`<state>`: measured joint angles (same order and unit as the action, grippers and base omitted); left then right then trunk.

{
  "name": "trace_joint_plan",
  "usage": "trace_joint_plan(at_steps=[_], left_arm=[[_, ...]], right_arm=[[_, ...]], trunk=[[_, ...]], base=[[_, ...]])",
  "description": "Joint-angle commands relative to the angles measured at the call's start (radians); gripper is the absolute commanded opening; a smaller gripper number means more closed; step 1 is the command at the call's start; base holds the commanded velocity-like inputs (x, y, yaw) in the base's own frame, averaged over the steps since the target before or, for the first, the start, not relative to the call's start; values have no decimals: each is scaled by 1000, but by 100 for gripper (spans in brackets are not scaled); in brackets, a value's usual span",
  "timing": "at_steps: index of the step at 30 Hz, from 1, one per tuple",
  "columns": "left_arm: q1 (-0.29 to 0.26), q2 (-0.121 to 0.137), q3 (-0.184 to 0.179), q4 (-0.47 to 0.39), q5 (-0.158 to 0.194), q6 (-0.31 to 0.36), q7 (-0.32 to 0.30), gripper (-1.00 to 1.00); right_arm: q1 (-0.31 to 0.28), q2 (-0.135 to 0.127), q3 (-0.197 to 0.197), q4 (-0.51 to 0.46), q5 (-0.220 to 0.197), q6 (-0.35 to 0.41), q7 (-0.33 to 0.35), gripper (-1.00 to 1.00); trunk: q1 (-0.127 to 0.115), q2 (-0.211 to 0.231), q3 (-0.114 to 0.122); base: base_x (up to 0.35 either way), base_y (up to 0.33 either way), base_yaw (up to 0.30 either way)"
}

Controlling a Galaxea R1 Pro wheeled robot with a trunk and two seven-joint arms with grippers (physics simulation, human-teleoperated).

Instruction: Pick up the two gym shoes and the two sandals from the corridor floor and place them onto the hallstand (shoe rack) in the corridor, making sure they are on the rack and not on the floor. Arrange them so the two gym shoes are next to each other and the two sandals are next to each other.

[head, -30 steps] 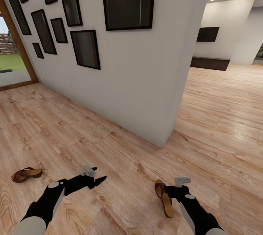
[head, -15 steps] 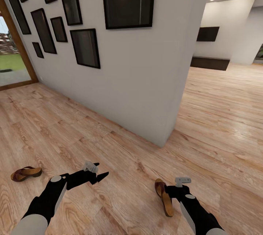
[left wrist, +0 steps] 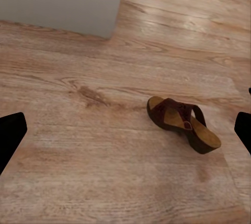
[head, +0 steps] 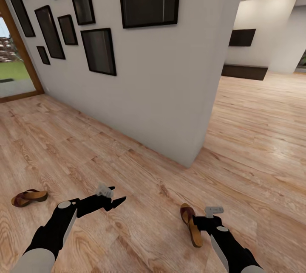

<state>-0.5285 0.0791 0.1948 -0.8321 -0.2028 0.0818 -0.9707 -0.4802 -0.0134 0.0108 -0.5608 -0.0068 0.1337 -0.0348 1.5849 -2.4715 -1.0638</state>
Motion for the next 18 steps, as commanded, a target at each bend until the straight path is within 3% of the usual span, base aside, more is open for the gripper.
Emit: trace_joint_plan(at_steps=[1,4,11,18], left_arm=[[-1,-1,5,-2,-4,9,-6,100],[0,-1,7,-4,-5,10,-4,100],[1,-1,7,-5,-5,10,-2,100],[1,-1,9,-3,-4,9,0,100]], right_arm=[[0,-1,1,-2,-1,6,-3,100],[0,-1,0,-3,-1,6,-1,100],[-1,-2,-2,-12,0,7,-1,100],[-11,-2,-2,-83,0,11,-5,100]], trunk=[[4,-8,-5],[15,-29,-19],[18,-30,-56],[21,-32,-93]], base=[[0,0,0],[0,0,0],[0,0,0],[0,0,0]])
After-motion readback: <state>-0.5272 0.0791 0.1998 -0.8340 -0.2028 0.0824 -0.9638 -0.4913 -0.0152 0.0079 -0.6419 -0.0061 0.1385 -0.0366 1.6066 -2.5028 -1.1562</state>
